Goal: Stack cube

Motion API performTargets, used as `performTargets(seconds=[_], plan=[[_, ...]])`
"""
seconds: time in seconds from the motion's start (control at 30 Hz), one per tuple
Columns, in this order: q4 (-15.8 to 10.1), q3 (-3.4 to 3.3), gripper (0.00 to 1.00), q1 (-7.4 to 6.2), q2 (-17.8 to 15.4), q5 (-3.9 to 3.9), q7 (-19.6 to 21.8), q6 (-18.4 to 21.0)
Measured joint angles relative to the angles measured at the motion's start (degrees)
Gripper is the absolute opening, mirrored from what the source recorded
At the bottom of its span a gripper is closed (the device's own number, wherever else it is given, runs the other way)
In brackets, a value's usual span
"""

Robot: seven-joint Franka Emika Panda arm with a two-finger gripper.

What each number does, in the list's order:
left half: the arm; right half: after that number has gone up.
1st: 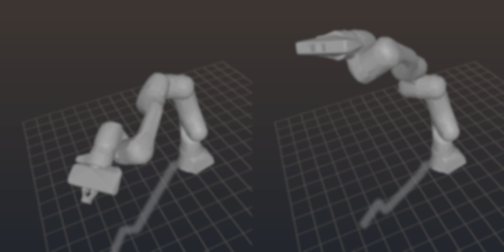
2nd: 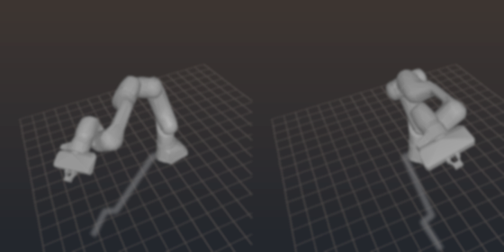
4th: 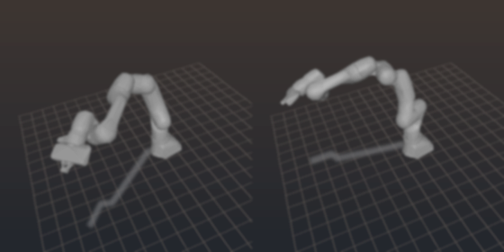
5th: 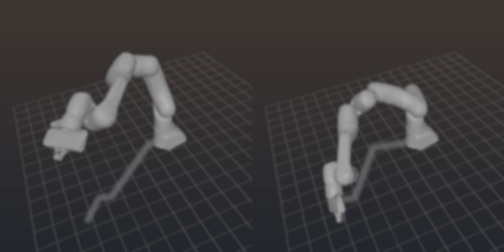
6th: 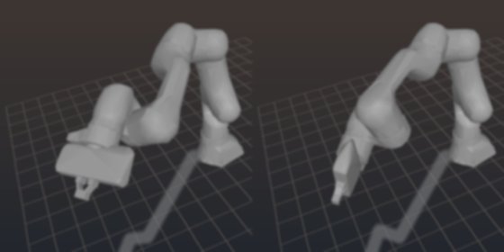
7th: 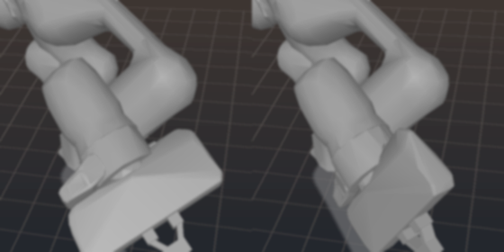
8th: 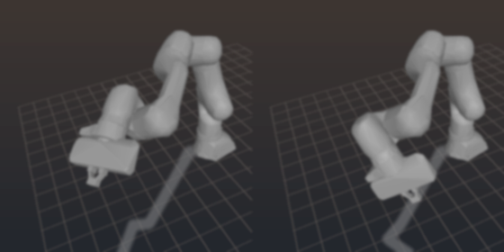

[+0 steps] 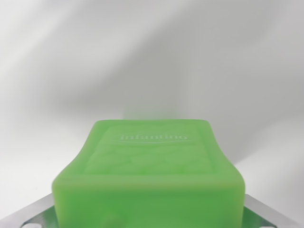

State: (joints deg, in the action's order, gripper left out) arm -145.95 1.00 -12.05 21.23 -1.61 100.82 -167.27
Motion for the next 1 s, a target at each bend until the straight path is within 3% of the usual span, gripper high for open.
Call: performTargets(seconds=[0.67, 1.0], plan=[[-1.86, 0.33, 0.00, 0.13, -9.73, 0.49, -0.30, 7.67], [0.03, 0.37, 0.00, 1.03, -9.99, 0.56, -4.44, 9.90]])
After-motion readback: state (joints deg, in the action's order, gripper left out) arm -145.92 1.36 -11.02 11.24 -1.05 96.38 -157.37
